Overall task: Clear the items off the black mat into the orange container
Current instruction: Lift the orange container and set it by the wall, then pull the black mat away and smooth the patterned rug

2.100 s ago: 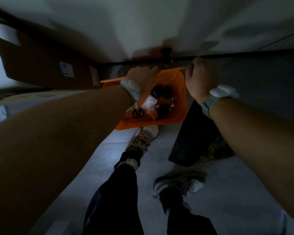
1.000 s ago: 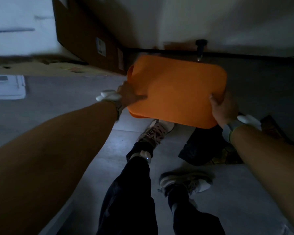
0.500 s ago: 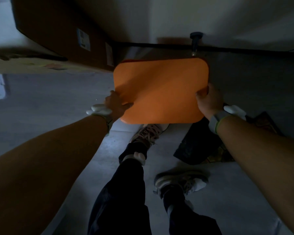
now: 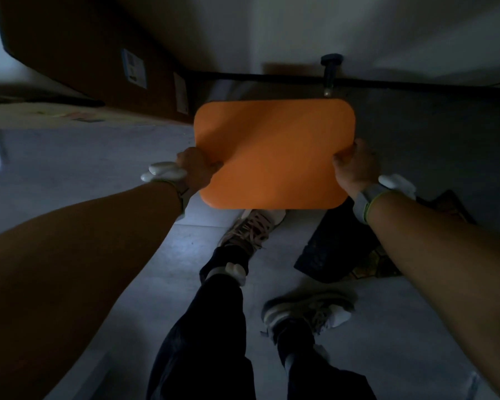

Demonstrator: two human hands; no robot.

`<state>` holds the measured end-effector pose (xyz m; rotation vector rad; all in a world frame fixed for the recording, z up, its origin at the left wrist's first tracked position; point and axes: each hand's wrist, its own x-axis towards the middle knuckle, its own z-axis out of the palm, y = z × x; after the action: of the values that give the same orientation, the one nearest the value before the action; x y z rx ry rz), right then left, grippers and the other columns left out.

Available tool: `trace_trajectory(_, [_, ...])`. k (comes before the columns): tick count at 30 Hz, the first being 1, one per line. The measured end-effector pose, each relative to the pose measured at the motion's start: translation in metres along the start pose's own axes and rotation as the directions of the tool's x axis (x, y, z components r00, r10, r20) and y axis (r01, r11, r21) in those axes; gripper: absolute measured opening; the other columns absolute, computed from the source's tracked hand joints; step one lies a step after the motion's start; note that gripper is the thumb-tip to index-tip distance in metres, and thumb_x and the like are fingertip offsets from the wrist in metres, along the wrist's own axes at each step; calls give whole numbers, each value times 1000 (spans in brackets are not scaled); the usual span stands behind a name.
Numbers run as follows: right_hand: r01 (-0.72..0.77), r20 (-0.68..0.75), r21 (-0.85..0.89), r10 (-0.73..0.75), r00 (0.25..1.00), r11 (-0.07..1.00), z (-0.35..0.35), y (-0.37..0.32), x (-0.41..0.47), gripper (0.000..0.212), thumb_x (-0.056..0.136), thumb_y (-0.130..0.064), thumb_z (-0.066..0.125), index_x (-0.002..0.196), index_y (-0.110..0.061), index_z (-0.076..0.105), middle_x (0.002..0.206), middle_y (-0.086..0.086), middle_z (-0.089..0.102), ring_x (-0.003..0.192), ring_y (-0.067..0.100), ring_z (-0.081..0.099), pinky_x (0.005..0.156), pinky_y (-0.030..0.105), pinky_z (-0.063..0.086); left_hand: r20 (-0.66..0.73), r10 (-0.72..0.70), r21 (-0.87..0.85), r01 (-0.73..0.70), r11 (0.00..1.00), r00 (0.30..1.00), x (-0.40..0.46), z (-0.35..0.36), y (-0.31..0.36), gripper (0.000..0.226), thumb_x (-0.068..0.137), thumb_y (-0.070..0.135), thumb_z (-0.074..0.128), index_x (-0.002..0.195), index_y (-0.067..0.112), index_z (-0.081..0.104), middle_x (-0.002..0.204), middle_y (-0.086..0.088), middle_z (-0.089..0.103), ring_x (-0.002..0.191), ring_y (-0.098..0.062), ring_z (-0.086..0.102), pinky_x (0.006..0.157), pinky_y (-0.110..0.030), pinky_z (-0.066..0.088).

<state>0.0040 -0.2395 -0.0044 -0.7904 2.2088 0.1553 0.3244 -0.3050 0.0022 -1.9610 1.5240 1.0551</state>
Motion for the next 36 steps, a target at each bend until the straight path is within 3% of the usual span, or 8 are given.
trace_trajectory(7, [-46,175,201,11,984,978,7,-3,1,60,106,-25,43,158,-16,13,157,12,39,141,36,42,117,43,35,-112,-73,45,78,996,991,1,6,2,43,99,30,62,123,-6,58,125,-29,62,116,-45,61,93,-49,52])
trace_trajectory(11, [-53,179,196,18,984,979,3,-4,-2,58,107,-26,39,158,-13,15,160,11,33,143,36,38,119,44,32,-140,-70,122,88,989,988,-5,10,13,41,99,21,56,134,2,47,136,-24,51,124,-45,54,104,-54,47])
trace_trajectory(16, [-128,199,265,76,977,956,-12,25,-17,63,105,-46,35,158,-13,24,162,11,32,143,35,39,118,41,33,-307,180,334,-72,940,935,-34,12,65,55,94,8,58,144,7,35,147,-24,36,128,-45,45,102,-56,45])
trace_trajectory(21, [-326,130,440,300,945,836,-1,118,-58,71,98,-50,48,156,-20,23,154,16,41,133,41,49,110,46,44,-22,677,360,-626,692,736,-87,60,133,41,83,-5,53,124,-1,54,130,-26,46,111,-43,49,91,-54,45])
trace_trajectory(26, [-407,194,417,358,914,813,34,197,-96,72,98,-40,56,156,-16,21,152,21,41,129,48,49,106,54,45,293,818,339,-853,396,496,-135,136,171,34,88,-1,50,121,-2,58,119,-25,55,105,-42,55,87,-49,42])
trace_trajectory(28, [-486,217,367,435,874,793,56,241,-108,79,96,-37,60,156,-7,19,155,22,36,136,45,44,111,52,41,415,747,338,-850,404,519,-157,187,182,31,94,7,49,124,2,57,119,-22,59,104,-40,61,85,-44,45])
trace_trajectory(32, [-404,256,351,328,909,845,83,280,-111,73,93,-22,67,149,7,32,154,26,38,141,41,39,117,48,34,556,579,348,-799,490,597,-164,243,186,22,96,9,55,117,3,60,115,-19,66,106,-38,65,82,-36,48])
trace_trajectory(36, [-391,297,420,283,912,819,123,315,-101,76,88,-25,74,145,11,39,148,26,46,137,41,45,115,50,37,576,563,375,-803,463,593,-165,323,188,33,103,11,47,134,4,55,130,-19,62,120,-36,60,96,-37,47])
